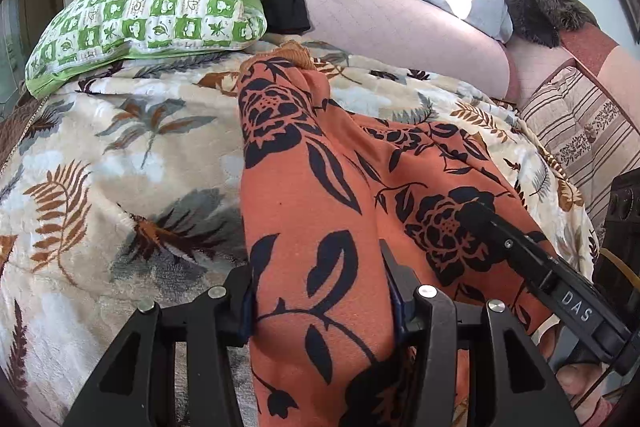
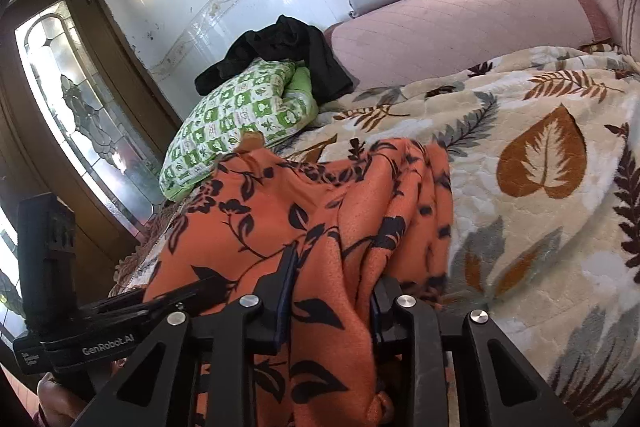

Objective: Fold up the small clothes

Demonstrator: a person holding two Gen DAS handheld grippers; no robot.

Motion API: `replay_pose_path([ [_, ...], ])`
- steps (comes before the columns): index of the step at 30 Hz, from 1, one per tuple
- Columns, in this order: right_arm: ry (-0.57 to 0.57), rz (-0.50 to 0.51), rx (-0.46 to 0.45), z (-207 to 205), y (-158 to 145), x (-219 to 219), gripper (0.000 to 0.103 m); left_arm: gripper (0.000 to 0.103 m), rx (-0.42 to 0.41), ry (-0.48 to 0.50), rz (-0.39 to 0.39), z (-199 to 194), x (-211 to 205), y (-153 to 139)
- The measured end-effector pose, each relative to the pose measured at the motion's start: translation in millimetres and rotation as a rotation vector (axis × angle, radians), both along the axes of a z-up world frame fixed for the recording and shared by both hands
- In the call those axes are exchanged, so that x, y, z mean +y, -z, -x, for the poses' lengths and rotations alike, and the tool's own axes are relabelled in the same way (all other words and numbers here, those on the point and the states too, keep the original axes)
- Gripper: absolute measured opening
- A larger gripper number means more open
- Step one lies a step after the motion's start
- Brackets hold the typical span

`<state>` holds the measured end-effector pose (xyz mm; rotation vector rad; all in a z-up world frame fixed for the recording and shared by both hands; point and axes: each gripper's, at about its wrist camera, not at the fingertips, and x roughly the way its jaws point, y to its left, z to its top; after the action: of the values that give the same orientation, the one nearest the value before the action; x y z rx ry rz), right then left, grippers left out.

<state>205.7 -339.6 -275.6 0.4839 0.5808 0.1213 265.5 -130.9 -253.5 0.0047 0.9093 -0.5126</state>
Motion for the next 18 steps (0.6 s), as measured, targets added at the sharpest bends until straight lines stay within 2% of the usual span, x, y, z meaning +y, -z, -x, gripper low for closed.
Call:
replay_pose_path([
  [2,-0.007,0.024,0.024,-4,4,5,0.032,0.052,0.000,0.001,-0.018,-1,-2,3],
  [7,0.002,-0.015,0.068,-8,13,-1,0.032,0.052,0.029,-0.014,-0.020,-5,0,7],
  [18,0.038,-0.093,0.149,-13,27,-18,0.032,0.052,0.033,-0.021,-0.028,-5,-1,7],
])
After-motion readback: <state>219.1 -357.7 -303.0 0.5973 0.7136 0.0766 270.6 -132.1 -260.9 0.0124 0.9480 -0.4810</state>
